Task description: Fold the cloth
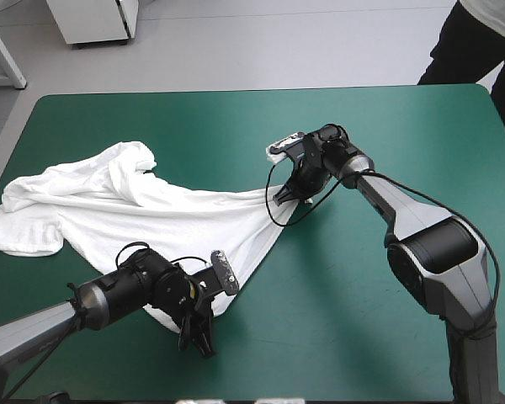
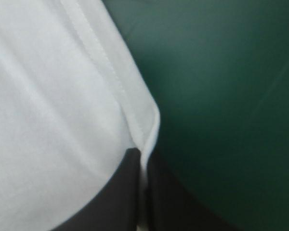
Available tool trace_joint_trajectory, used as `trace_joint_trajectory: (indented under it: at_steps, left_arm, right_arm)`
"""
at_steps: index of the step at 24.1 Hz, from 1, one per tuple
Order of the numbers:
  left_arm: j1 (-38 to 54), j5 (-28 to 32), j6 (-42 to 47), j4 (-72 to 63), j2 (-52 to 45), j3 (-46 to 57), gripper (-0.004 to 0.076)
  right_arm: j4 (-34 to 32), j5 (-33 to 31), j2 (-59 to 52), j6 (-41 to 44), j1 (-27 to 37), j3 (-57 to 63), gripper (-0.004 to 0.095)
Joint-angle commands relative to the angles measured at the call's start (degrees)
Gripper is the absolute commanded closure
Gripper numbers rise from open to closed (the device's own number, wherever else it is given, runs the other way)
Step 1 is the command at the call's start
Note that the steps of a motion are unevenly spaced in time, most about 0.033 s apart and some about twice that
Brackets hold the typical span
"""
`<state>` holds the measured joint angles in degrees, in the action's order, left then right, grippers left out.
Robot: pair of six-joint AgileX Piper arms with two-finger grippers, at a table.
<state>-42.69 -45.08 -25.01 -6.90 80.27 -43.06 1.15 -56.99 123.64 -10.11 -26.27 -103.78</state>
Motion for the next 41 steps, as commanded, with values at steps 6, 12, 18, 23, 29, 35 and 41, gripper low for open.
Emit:
trace_joint_trajectory:
  at_steps: [6,12,18,23,29,35,41]
  left_arm:
    - [-0.4,-28.1,13.9,5.0,-17.1,-15.6,0.0734]
    - [-0.4,-28.8,19.4,6.3,-24.1,-27.5,0.0734]
    - [-0.4,-28.8,19.0,6.5,-24.5,-40.2,0.0734]
    - [-0.4,-28.8,15.5,6.5,-22.5,-55.9,0.0734]
    - [-0.4,-28.7,11.2,6.5,-16.3,-79.7,0.0734]
    - [-0.4,-17.5,8.2,8.6,-10.2,-97.7,0.0734]
    - [-0.4,3.9,7.5,6.9,-10.2,-97.8,0.0734]
  right_arm:
    - [0.9,-8.9,-11.7,2.4,-0.1,0.7,0.0925]
    - [-1.2,-10.7,-25.4,5.1,-0.1,0.7,0.0925]
    - [-7.1,-11.3,-38.4,8.3,-0.1,0.7,0.0925]
    - [-10.7,-8.5,-49.7,12.9,-0.1,-0.2,0.0925]
    - [-10.9,1.8,-59.1,15.2,-0.1,-6.8,0.0925]
    - [-7.5,9.6,-60.6,14.3,-0.1,-20.0,0.0925]
    - [-5.5,13.8,-60.6,13.9,-0.1,-23.2,0.0925]
